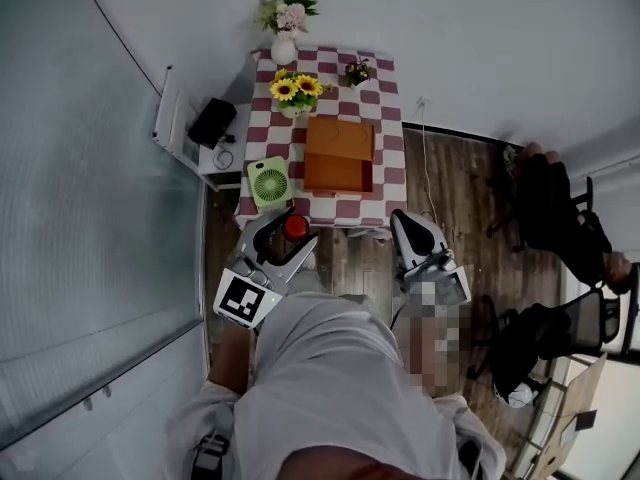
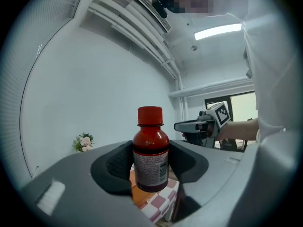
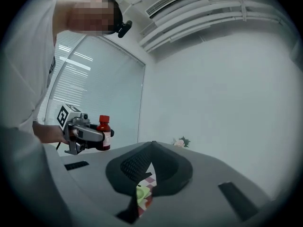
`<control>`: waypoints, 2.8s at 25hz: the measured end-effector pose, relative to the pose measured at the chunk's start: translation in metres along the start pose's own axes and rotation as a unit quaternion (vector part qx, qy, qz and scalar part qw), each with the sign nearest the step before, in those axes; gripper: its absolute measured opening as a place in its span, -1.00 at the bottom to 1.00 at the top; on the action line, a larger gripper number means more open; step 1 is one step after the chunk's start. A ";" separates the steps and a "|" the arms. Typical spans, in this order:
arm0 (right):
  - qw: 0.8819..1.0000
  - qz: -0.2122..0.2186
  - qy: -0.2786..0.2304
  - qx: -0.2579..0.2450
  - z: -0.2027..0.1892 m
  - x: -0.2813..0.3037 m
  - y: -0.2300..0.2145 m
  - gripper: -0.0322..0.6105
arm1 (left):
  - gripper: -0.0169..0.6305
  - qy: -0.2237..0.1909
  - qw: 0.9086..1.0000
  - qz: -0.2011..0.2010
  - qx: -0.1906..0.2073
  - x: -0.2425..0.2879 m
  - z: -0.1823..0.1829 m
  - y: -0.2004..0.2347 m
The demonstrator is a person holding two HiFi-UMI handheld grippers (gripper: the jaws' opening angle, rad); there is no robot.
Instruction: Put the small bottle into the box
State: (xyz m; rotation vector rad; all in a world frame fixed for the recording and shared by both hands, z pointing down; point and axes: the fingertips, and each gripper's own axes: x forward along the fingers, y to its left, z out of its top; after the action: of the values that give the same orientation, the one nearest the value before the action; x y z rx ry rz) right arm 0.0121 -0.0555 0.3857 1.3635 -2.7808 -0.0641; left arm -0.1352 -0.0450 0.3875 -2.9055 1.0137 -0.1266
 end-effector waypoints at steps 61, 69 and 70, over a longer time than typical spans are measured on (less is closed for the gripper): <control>0.982 -0.146 -0.001 0.123 -0.064 -0.015 -0.184 -0.89 | -0.28 0.218 0.953 -0.163 0.133 0.288 -0.182 0.080; 0.973 -0.195 0.010 0.123 -0.064 -0.039 -0.188 -0.89 | -0.28 0.295 0.919 -0.220 0.144 0.304 -0.262 0.064; 0.972 -0.200 0.011 0.123 -0.064 -0.042 -0.188 -0.89 | -0.28 0.304 0.913 -0.228 0.146 0.305 -0.272 0.061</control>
State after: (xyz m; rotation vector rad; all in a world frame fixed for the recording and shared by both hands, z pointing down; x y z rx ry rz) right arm 0.1903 -0.1383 0.4381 1.9512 -2.5135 0.2897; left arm 0.0388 -0.2913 0.6707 -2.7877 0.2680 -1.1516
